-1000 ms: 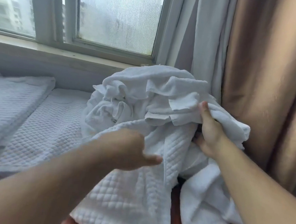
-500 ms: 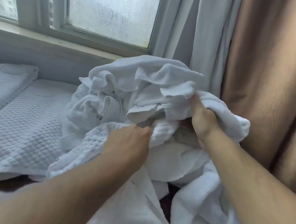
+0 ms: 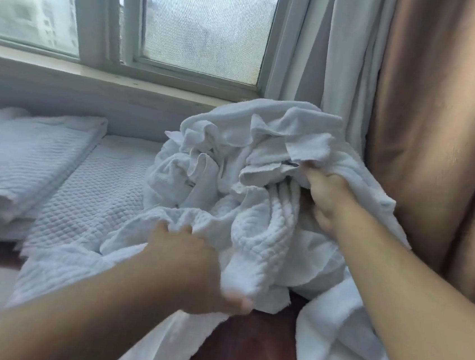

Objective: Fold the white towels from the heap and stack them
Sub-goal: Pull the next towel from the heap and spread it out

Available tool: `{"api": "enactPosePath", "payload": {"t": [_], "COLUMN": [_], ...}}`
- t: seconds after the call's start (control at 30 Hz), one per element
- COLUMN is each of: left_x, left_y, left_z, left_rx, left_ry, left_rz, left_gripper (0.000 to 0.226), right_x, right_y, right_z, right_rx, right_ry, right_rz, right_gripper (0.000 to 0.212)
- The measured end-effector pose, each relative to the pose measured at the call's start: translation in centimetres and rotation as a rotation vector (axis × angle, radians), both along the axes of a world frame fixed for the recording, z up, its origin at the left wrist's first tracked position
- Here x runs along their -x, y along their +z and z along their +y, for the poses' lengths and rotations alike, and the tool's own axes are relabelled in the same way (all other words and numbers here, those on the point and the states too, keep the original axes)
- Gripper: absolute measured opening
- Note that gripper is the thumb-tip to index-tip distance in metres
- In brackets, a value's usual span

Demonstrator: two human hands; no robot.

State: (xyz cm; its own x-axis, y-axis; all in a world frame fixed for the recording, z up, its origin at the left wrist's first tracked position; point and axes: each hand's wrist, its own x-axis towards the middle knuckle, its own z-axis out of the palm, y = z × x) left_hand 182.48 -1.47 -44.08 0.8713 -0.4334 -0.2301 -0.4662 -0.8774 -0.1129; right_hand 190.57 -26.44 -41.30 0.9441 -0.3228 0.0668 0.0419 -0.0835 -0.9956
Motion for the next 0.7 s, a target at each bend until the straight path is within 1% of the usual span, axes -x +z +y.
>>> {"api": "enactPosePath", "payload": {"t": [0.03,0.07,0.1,0.13,0.17,0.23,0.33,0.4,0.5,0.57,0.63,0.7], "left_x": [-0.1,-0.4,-0.8,-1.4,-2.2,-4.4,-7.3,-8.6,-9.3,-9.1,-8.4,-7.0], "left_y": [0.4,0.7,0.8,0.7,0.5,0.3,-0.8,-1.8,-2.8,-2.7,-2.2,-1.6], "left_z": [-1.1,-2.4,-3.6,-4.9,-6.1,-8.0,-9.2,-9.1,-8.3,-7.6,-6.5,-5.0], "left_rx": [0.070,0.198,0.357,0.519,0.656,0.801,0.873,0.927,1.005,1.058,1.127,1.145], "left_ry": [0.043,0.078,0.116,0.152,0.188,0.256,0.302,0.295,0.181,0.101,0.025,-0.069], "left_rz": [-0.041,-0.106,-0.168,-0.190,-0.179,-0.116,0.010,0.061,-0.035,-0.077,-0.077,-0.107], "left_gripper": [0.089,0.089,0.091,0.095,0.101,0.110,0.111,0.100,0.083,0.080,0.082,0.078], "right_x": [0.6,1.2,1.7,2.2,2.6,3.2,3.7,3.8,2.6,1.6,0.7,-0.3], "right_y": [0.1,0.3,0.3,0.2,-0.1,-1.1,-4.5,-5.9,-5.5,-5.1,-4.8,-3.9], "right_z": [0.4,0.4,0.3,0.1,-0.2,-0.4,-0.3,0.2,0.3,0.0,0.0,-0.2], "right_rx": [-0.013,-0.016,-0.009,-0.004,-0.005,-0.045,-0.146,-0.157,-0.163,-0.160,-0.178,-0.220], "right_ry": [0.016,0.011,0.009,0.014,0.024,0.027,-0.015,-0.014,0.014,0.050,0.095,0.129], "right_rz": [0.013,0.026,0.047,0.086,0.130,0.174,0.092,0.030,-0.011,-0.047,-0.095,-0.139], "right_gripper": [0.039,0.046,0.052,0.061,0.070,0.080,0.077,0.075,0.082,0.084,0.083,0.087]}}
